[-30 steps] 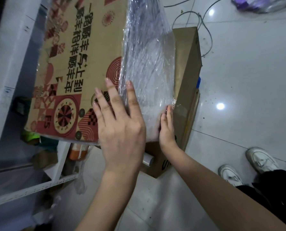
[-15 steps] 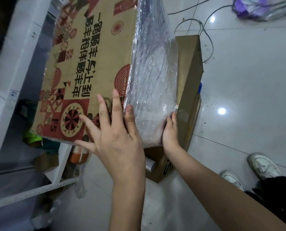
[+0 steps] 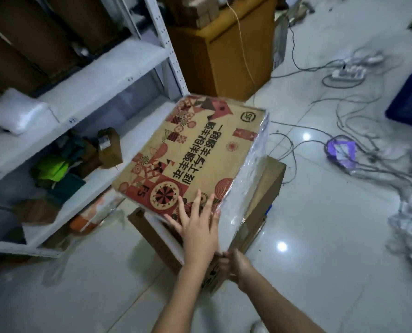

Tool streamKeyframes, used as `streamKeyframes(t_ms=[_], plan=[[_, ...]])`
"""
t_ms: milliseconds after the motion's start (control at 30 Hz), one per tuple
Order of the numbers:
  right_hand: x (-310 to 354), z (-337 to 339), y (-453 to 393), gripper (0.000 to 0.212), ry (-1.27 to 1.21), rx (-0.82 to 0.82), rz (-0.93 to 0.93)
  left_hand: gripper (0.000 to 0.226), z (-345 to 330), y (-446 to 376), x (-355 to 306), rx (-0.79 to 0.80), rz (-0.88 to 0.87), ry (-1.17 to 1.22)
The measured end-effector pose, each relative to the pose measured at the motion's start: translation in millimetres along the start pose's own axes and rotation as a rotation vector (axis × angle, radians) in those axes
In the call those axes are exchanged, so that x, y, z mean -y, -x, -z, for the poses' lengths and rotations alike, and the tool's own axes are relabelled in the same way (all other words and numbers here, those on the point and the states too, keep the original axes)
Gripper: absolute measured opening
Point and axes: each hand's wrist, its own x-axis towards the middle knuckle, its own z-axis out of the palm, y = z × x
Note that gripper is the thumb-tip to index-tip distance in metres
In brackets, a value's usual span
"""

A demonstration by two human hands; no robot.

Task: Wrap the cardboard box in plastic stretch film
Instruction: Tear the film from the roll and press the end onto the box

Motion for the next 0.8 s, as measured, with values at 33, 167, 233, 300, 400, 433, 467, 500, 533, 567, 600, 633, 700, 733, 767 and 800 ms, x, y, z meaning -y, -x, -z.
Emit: streamKeyframes(t_ms=[33,167,233,300,400,433,467,500,533,567,600,633,700,733,767,800], plan=[[0,7,14,0.031,0.083,0.019,-0.034,0.043,1,-1,0,0.029,0.018,-0.006],[7,45,56,0.028,0.375,-0.047,-0.026,0.044,6,-7,3,0.123,0.044,0.038],[16,64,71,0.026,0.508,-0.100,-0.046,0.046,14,-9,4,0.167,0.067,0.161],[29,77,81,0.026,0.631,-0.108,-0.078,0.048,21,-9,6,0.186,0.089,0.227],[62,84,86,0.028,0.701,-0.127,-0.008,0.058,26,-4,3,0.021,0.253,0.285],[77,85,85,0.030,0.705,-0.149,0.040,0.067,26,1,0,-0.054,0.375,0.328],[94,85,80,0.033,0.696,-0.178,0.104,0.077,25,6,-4,-0.118,0.498,0.360],[113,84,75,0.036,0.689,-0.206,0.172,0.087,23,11,-8,-0.158,0.610,0.393],[134,83,71,0.039,0.696,-0.233,0.236,0.095,21,14,-12,-0.177,0.707,0.448],[156,80,66,0.042,0.715,-0.262,0.304,0.101,18,15,-14,-0.186,0.781,0.537],[179,77,60,0.044,0.746,-0.289,0.381,0.104,15,15,-17,-0.208,0.826,0.650],[201,72,55,0.047,0.785,-0.313,0.462,0.105,12,13,-19,-0.243,0.853,0.773],[244,60,50,0.051,0.874,-0.357,0.589,0.110,10,7,-26,-0.315,0.953,0.976],[264,55,48,0.054,0.916,-0.373,0.636,0.111,10,2,-29,-0.350,1.030,1.035],[283,51,45,0.057,0.960,-0.390,0.678,0.110,10,-3,-31,-0.384,1.099,1.070],[302,47,41,0.061,1.002,-0.407,0.718,0.106,11,-8,-33,-0.412,1.141,1.101]])
